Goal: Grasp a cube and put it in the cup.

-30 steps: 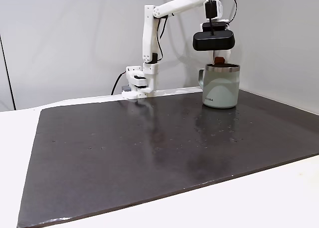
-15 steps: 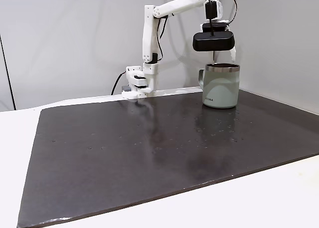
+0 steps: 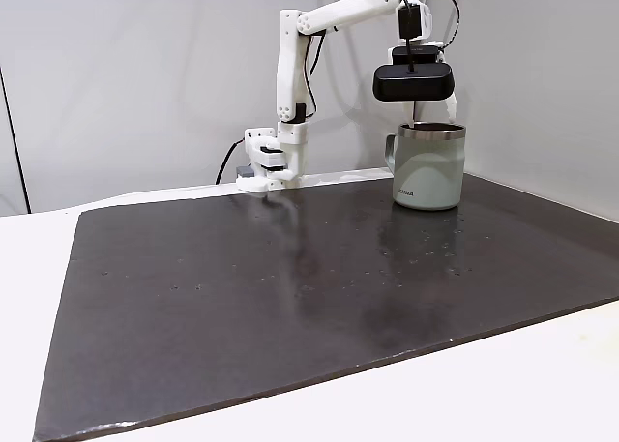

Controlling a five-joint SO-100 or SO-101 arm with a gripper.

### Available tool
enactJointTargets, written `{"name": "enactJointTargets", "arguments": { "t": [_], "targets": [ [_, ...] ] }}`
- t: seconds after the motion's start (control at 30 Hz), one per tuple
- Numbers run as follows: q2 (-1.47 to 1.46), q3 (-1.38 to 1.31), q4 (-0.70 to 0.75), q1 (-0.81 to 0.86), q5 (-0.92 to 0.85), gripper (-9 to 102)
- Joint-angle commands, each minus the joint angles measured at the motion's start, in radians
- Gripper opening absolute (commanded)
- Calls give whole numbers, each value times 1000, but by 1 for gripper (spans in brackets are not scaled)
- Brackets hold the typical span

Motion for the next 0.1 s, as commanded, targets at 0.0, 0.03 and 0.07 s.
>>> {"name": "enactJointTargets", "arguments": {
  "t": [0.0,0.03,0.07],
  "targets": [
    [52,-14,6,6,-2,27],
    [51,-14,6,5,-2,27],
    [49,-15,6,3,-2,27]
  ]
}}
